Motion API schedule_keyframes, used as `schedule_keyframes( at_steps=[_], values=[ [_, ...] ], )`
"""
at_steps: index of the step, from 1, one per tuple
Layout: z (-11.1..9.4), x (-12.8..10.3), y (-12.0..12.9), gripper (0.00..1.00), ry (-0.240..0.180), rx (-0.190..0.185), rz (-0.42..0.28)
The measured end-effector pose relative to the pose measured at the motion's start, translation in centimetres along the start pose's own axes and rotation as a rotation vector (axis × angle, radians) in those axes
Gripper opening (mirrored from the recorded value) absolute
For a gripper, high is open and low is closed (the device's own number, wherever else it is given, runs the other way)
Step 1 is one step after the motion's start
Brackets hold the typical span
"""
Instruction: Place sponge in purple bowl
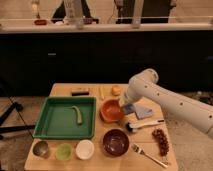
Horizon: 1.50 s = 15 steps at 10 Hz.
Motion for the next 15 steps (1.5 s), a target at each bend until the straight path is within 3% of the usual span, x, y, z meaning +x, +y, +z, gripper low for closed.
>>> schedule_keyframes(
  at_steps=[4,6,10,15],
  values=[
    [-2.5,-3.4,-4.3,0.00,0.061,0.017,-0.092],
    [-3.1,-4.5,-6.4,0.00,0.070,0.024,-0.119],
    [-3.6,-6.5,-10.0,0.00,0.028,0.043,-0.057],
    [-3.2,-7.5,-11.7,0.00,-0.029,0.051,0.032]
  ],
)
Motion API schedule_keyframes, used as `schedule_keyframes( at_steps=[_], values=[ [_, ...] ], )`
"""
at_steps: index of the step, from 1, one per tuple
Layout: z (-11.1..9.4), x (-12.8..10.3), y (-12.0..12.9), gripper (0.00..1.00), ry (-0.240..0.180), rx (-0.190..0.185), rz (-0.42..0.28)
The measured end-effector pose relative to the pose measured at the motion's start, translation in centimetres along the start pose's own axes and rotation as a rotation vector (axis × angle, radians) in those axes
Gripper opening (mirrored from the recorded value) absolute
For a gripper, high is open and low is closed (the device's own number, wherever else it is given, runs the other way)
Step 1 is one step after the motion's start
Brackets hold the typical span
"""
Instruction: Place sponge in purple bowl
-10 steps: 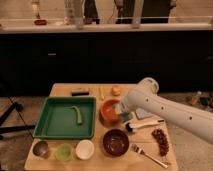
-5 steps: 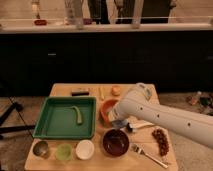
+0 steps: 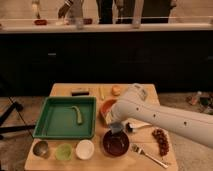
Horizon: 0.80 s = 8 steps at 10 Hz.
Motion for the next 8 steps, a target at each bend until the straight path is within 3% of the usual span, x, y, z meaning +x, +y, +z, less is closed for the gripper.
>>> schedule_keyframes(
  at_steps=[8],
  values=[
    [0.4,-4.7,0.8,0.00,-0.100,-0.007,0.086]
  ],
)
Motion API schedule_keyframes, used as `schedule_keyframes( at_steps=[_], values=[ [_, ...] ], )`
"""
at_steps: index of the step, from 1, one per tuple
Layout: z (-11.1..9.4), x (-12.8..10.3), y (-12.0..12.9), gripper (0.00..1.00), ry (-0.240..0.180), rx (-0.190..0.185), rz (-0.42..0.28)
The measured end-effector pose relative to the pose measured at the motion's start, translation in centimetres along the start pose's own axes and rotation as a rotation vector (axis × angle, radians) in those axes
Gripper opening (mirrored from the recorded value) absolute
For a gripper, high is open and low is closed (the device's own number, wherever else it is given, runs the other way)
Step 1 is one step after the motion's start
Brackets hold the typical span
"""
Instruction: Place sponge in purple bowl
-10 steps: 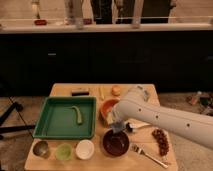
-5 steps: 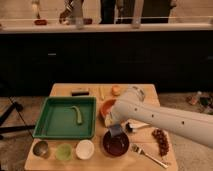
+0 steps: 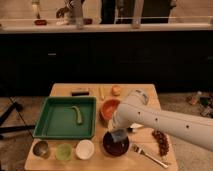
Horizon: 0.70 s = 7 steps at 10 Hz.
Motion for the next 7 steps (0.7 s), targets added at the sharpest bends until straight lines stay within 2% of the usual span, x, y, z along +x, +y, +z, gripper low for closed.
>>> schedule_keyframes(
  at_steps=[4,7],
  values=[
    [-0.1,-2.1,0.1,0.00,-0.043,0.001,0.014],
    [0.3,-2.6,-0.9,0.00,-0.072,0.014,-0.014]
  ],
)
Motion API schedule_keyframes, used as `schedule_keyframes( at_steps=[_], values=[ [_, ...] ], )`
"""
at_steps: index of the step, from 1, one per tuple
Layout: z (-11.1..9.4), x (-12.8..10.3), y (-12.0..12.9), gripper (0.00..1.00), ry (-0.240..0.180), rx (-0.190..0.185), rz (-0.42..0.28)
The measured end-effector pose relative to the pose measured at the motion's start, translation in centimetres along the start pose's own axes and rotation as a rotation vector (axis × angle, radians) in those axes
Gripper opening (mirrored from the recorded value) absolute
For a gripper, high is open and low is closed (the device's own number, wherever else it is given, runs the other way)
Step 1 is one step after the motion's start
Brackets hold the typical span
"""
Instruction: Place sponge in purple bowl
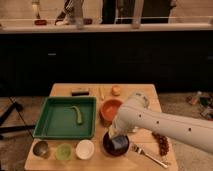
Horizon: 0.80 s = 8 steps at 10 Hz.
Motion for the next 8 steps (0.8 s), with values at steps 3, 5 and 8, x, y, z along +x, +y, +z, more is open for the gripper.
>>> schedule_keyframes(
  at_steps=[3,5,8],
  values=[
    [0.05,0.03,-0.13,0.14,-0.003,0.002,-0.005],
    [0.06,0.05,-0.15,0.32,-0.003,0.002,-0.006],
    [0.07,0.09,-0.24,0.62,-0.003,0.002,-0.008]
  ],
)
